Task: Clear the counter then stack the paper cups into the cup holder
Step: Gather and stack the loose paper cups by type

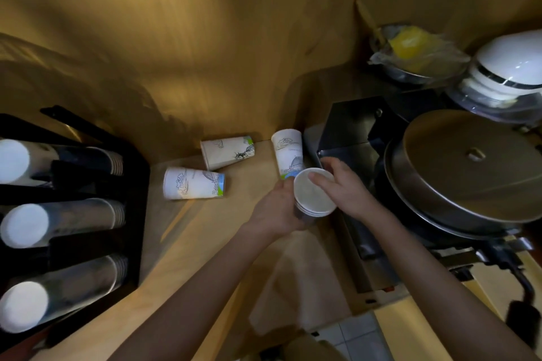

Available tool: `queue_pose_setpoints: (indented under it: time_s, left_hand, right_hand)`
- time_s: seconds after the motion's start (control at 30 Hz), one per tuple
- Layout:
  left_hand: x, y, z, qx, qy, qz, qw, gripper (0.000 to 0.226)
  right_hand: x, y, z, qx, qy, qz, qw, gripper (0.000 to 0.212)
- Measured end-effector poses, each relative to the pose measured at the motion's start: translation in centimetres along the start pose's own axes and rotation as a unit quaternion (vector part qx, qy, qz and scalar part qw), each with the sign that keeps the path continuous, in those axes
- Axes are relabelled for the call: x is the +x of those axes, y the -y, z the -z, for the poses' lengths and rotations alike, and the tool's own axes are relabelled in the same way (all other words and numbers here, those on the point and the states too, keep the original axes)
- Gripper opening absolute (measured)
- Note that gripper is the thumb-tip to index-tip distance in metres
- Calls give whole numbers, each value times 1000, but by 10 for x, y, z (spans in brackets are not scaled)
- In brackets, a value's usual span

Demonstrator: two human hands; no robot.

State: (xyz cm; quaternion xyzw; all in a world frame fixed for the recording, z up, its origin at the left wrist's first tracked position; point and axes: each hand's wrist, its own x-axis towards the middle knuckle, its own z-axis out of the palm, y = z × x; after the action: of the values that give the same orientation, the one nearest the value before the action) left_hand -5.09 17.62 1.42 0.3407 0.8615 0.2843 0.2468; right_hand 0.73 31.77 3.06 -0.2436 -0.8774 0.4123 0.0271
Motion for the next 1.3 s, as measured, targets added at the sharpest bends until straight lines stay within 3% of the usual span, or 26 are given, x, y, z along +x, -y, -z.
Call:
queue_pose_setpoints:
  time_s: [0.1, 0.23, 0.4, 0.6, 0.8, 0.93, 1.17, 1.3]
  left_hand:
    - [-1, 4, 16, 77, 23, 30, 996, 76]
    - [4, 31, 52, 171, -27, 87, 981, 56]
    - [11, 74, 75, 253, -89, 109, 957, 53]
    - [19, 136, 85, 331, -95, 136, 929, 91]
    - [24, 175, 85, 377, -35, 200, 904, 102]
    - [25, 195, 83, 387, 1, 231, 893, 92]
    - [25, 210, 87, 343, -32, 200, 917, 66]
    - [17, 202, 94, 330, -32, 195, 923, 74]
  right_hand:
    - [18, 12, -1, -104, 23, 31, 994, 47]
    - [50, 36, -11, -202, 52, 52, 977, 40]
    - [81, 54, -21, -252, 63, 41, 965, 38]
    - [143, 51, -53, -189, 93, -97, 973, 66]
    - [183, 38, -73, -134, 94, -212, 963, 106]
    - [194, 27, -85, -166, 102, -224, 955, 110]
    - [195, 20, -94, -167, 90, -236, 953, 106]
    - [197, 23, -86, -104, 89, -264, 955, 101]
